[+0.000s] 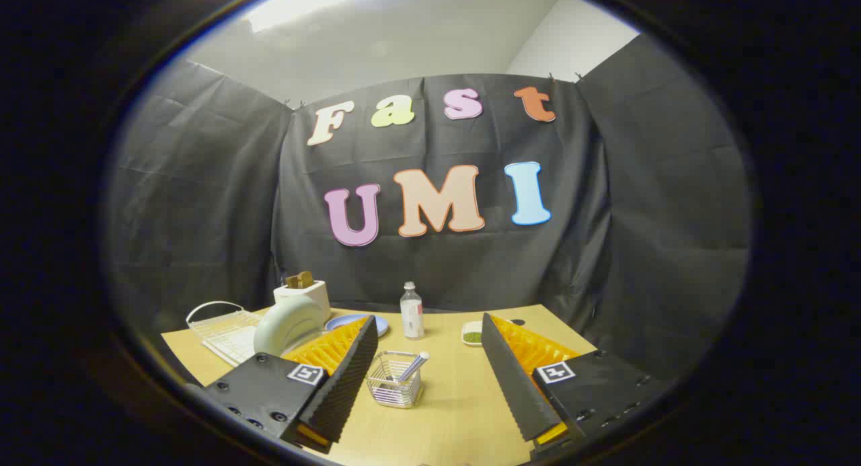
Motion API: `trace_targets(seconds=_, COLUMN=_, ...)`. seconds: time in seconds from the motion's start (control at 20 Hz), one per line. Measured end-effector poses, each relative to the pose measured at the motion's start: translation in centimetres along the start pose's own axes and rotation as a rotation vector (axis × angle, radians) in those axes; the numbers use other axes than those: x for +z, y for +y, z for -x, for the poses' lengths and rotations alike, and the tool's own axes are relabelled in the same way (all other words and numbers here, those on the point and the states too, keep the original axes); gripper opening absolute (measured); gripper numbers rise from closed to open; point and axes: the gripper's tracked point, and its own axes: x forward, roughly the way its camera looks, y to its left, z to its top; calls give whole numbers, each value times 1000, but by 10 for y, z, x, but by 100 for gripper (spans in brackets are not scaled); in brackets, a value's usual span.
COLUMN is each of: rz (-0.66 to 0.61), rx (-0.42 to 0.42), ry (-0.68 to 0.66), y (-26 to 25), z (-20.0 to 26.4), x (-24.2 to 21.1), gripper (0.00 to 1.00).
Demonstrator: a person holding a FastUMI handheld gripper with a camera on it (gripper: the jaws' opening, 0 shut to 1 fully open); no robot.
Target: Take the plate from the dish rack, then take the spoon from the basket and place it into the plate.
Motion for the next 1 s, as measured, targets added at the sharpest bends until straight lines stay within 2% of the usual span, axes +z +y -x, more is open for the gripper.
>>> trace_targets(seconds=0.6, rz=55, rx=-67, ry=-5, y=15, z=12, x=13, gripper=98)
trace_targets(seconds=0.85, rz=38, rx=-58, ry=-1, y=35, z=4, x=35, gripper=98)
trace_targets(seconds=1.0, rz=53, rx=-20, ry=1, y=61, z=-8, x=57, gripper=98)
